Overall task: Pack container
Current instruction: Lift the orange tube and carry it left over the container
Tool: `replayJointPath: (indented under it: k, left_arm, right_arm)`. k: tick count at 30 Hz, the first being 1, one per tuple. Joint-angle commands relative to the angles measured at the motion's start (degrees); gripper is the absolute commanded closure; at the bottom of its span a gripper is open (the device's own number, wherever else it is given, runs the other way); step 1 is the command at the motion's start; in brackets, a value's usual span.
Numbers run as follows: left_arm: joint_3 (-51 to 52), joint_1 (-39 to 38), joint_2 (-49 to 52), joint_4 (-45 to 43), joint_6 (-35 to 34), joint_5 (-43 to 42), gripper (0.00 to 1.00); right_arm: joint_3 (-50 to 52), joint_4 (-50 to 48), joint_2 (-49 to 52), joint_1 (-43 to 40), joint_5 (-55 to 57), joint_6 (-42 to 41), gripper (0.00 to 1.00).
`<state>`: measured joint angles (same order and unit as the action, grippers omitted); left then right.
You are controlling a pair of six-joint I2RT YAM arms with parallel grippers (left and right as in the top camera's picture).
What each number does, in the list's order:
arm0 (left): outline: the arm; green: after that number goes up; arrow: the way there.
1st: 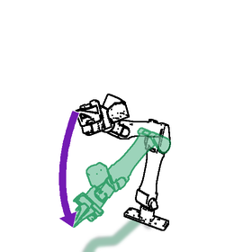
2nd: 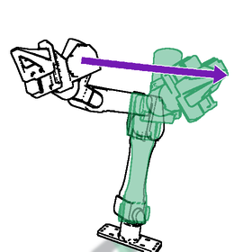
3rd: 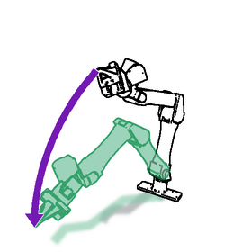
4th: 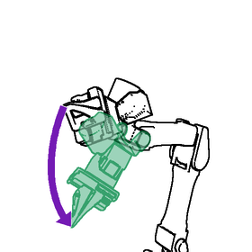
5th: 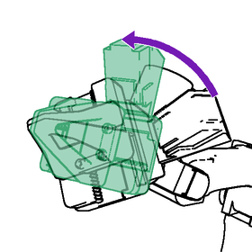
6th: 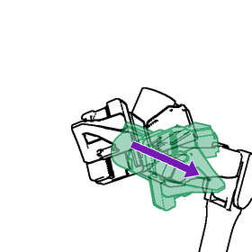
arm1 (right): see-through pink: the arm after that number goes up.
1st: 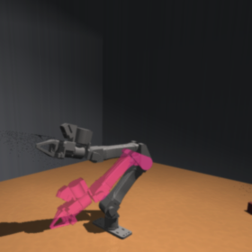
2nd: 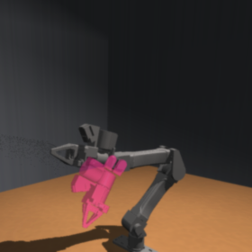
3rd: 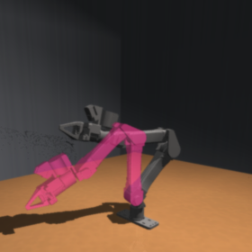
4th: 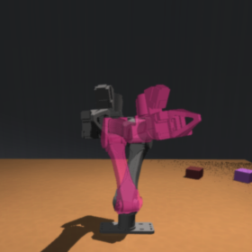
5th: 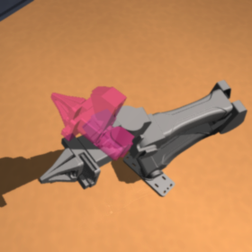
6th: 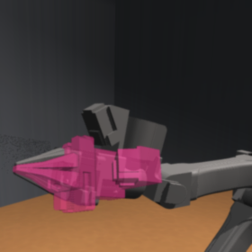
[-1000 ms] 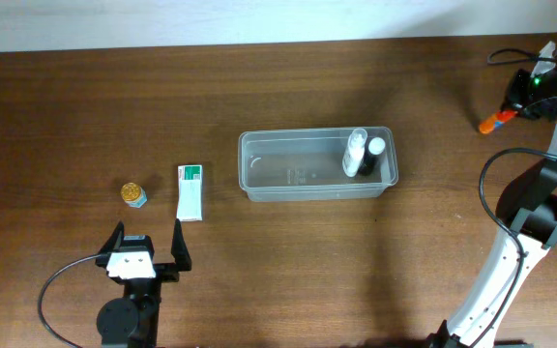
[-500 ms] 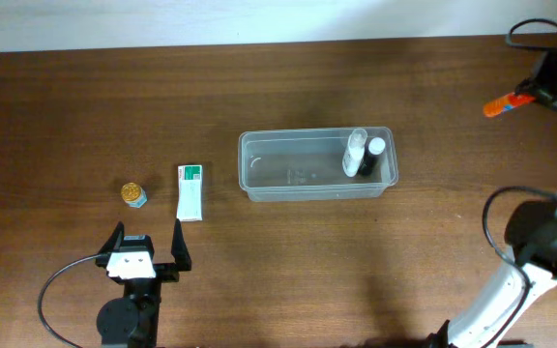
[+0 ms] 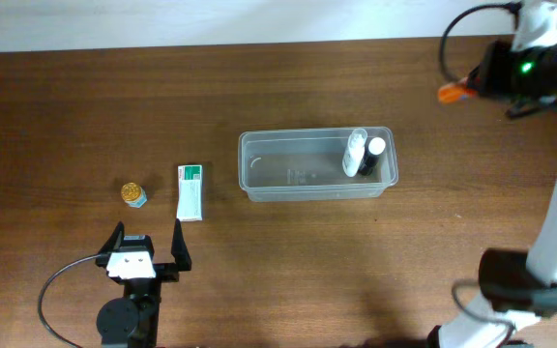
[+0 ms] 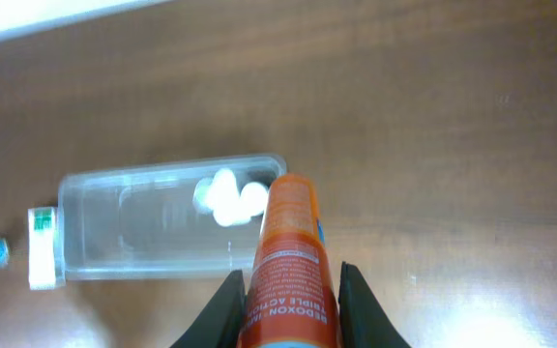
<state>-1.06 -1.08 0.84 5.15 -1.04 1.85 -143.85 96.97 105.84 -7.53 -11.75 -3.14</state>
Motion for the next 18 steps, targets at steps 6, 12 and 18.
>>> replayJointPath:
  k: [6, 12, 18]
  left_arm:
    - [0.22, 0.39, -0.50, 0.07, 0.66, -0.81, 0.00]
    - [0.22, 0.39, -0.50, 0.07, 0.68, -0.81, 0.01]
    - [0.22, 0.39, -0.50, 0.07, 0.68, -0.81, 0.01]
  right_arm:
    - [20.57, 0.33, -13.81, 8.35, 6.03, -1.79, 0.82]
    - [30.86, -5.44, -13.75, 10.78, 5.99, -1.84, 0.82]
    - [42.99, -17.55, -13.55, 11.65, 5.84, -3.58, 0.82]
